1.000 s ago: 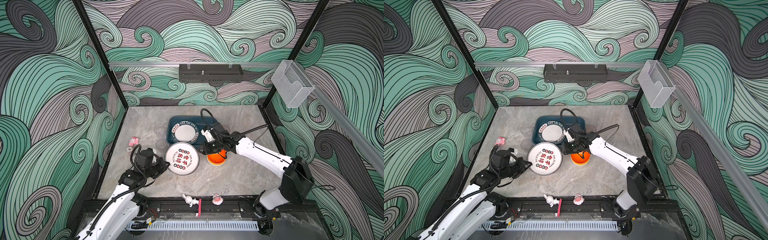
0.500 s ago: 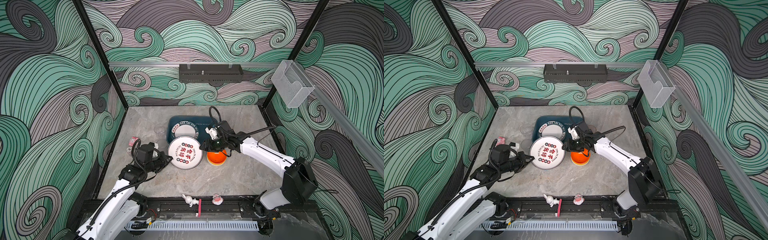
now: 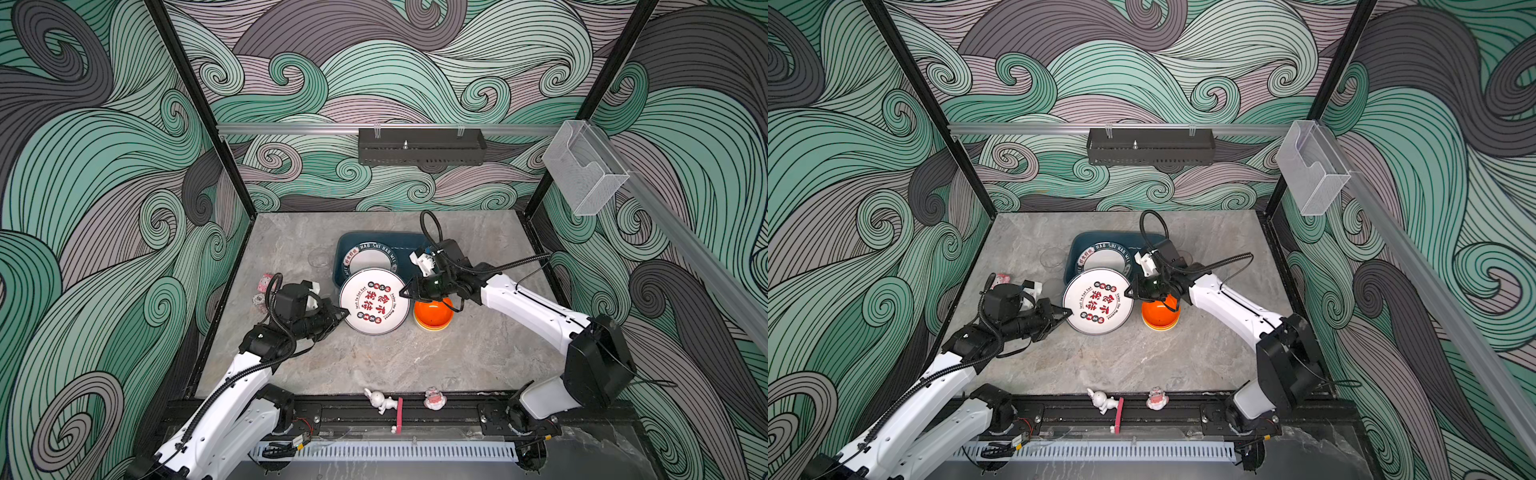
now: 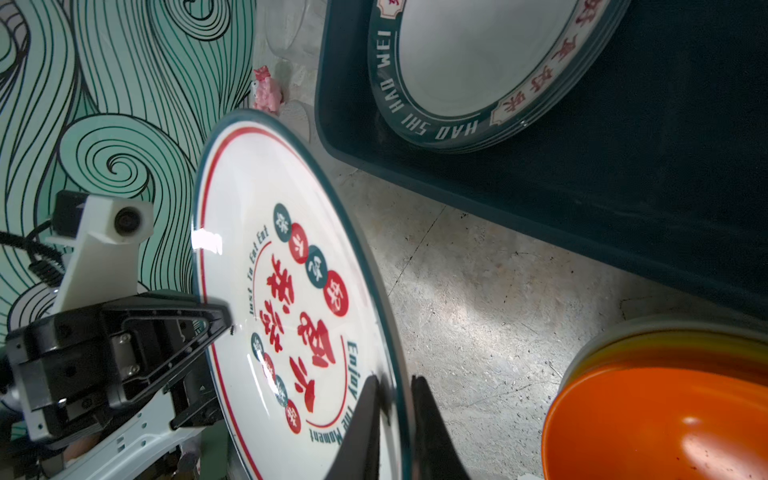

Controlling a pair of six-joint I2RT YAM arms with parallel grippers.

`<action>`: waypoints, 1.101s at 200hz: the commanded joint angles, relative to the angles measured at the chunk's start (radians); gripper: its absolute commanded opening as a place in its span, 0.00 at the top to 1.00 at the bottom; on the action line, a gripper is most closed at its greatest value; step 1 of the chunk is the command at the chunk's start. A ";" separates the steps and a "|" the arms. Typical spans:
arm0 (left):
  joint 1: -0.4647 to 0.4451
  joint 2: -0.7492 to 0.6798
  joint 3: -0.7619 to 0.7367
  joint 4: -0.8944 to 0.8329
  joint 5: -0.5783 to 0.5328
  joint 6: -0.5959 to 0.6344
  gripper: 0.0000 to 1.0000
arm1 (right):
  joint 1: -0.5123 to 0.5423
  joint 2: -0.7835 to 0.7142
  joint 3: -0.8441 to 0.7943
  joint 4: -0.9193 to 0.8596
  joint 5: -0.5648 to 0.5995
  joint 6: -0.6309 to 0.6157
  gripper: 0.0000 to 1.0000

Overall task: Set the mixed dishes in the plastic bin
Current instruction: 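Carry the upright red-printed plate with the right gripper over the teal bin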

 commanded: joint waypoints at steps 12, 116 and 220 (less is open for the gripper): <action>-0.003 -0.002 0.047 0.075 0.025 -0.009 0.96 | -0.008 -0.017 0.011 -0.008 0.017 -0.022 0.97; -0.003 -0.075 0.013 0.003 -0.077 0.013 0.53 | -0.082 0.013 0.085 -0.013 0.061 -0.016 1.00; -0.003 -0.127 -0.010 -0.095 -0.116 0.061 0.32 | -0.166 0.266 0.341 -0.013 0.135 0.038 1.00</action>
